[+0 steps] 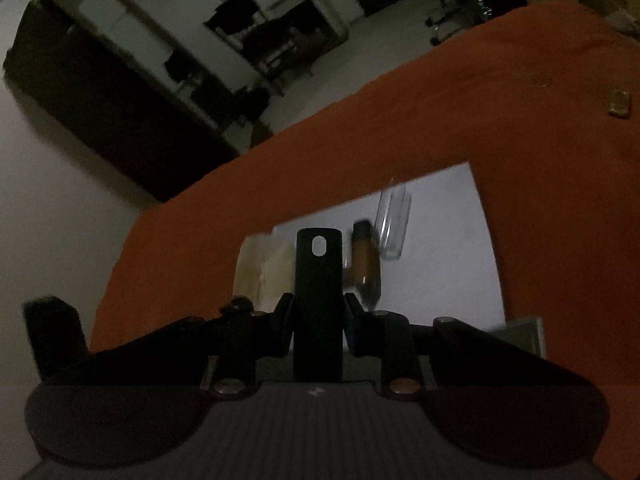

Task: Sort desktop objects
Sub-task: 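Lift the figurine with the left tool and carry it into the white box, then lower the figurine onto the box floor beside the remote and open the left tool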

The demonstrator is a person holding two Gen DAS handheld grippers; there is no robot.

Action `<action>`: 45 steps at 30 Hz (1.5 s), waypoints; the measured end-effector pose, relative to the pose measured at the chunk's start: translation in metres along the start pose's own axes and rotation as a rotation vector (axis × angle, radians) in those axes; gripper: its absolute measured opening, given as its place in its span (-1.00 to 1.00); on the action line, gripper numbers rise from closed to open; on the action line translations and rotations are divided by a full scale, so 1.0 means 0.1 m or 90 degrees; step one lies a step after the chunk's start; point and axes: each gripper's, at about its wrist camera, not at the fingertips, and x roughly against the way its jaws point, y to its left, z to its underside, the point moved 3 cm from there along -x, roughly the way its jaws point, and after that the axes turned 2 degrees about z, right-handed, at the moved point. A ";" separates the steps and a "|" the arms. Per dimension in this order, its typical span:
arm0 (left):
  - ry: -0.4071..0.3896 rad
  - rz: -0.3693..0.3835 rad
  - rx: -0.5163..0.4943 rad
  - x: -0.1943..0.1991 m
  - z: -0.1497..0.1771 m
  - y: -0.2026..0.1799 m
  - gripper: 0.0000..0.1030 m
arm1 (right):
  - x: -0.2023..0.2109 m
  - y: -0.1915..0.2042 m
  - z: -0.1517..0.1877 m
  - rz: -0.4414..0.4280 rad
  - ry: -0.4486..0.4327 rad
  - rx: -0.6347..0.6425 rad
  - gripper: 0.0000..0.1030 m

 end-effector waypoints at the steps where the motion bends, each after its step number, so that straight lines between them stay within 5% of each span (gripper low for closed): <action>1: 0.006 0.004 -0.007 0.05 0.05 -0.03 0.01 | 0.03 0.01 0.05 -0.001 0.010 0.005 -0.46; 9: 0.101 0.023 -0.071 0.19 0.57 -0.20 0.01 | 0.03 -0.16 0.58 0.042 0.098 0.041 -0.46; 21: 0.222 0.001 -0.179 -0.28 1.41 -0.43 0.02 | -0.37 -0.31 1.38 0.108 0.229 0.134 -0.46; 29: 0.248 -0.027 -0.215 -0.49 1.56 -0.50 0.02 | -0.47 -0.48 1.50 0.176 0.257 0.169 -0.46; 40: 0.362 -0.054 -0.194 -0.72 1.61 -0.42 0.02 | -0.63 -0.47 1.47 0.209 0.316 0.220 -0.46; 45: 0.376 -0.061 -0.192 -0.73 1.63 -0.41 0.03 | -0.72 -0.43 1.45 0.216 0.323 0.228 -0.46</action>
